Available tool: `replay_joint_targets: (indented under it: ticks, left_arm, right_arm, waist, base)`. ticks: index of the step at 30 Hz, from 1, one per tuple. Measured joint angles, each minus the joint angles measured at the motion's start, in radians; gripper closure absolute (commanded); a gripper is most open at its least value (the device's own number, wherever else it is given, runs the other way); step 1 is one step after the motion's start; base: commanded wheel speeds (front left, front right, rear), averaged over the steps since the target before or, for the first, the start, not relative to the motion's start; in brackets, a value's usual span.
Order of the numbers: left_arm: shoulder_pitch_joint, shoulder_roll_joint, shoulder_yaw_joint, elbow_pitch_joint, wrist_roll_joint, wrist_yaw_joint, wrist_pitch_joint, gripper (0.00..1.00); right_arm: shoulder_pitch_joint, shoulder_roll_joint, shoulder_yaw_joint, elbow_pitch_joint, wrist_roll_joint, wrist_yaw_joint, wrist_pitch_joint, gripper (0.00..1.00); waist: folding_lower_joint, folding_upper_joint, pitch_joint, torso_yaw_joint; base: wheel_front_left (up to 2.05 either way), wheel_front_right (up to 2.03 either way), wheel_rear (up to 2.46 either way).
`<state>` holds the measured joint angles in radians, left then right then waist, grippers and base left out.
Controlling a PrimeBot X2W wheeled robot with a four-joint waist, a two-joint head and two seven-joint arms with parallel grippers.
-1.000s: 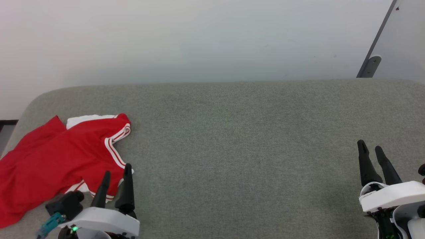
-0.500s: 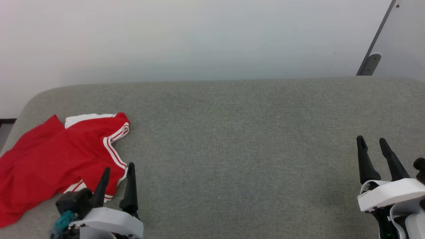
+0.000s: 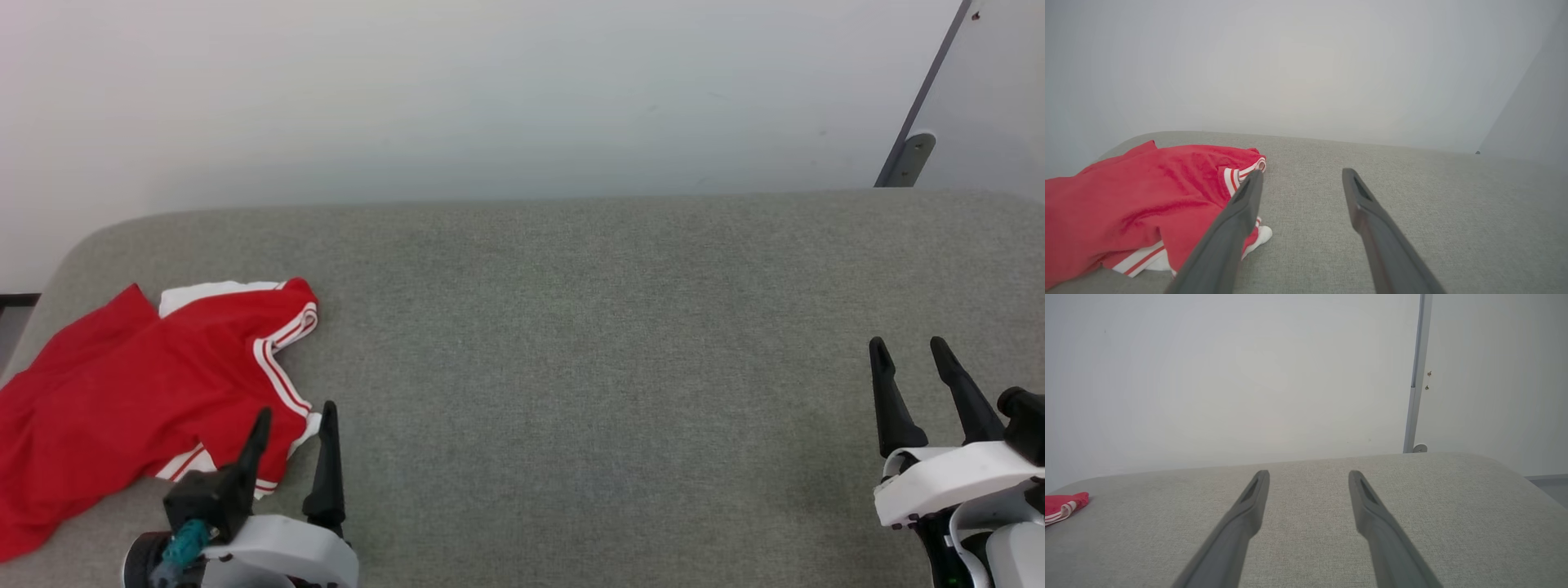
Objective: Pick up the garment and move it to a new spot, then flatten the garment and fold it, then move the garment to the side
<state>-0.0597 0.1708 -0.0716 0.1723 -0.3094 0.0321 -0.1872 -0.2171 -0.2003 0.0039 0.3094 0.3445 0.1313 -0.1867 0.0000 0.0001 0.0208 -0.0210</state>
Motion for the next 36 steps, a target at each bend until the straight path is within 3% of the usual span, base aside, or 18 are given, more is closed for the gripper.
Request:
replay_joint_targets:
  ticks: [36]
  left_arm:
    - [0.003,-0.003,-0.009,0.006,0.236,0.003,-0.070,0.00]
  right_arm:
    - [0.000,-0.006,-0.030,0.027,-0.178,0.000,-0.069,0.00]
  waist:
    - [0.0000,0.0000,0.010,0.014]
  base:
    - [0.00,0.00,0.00]
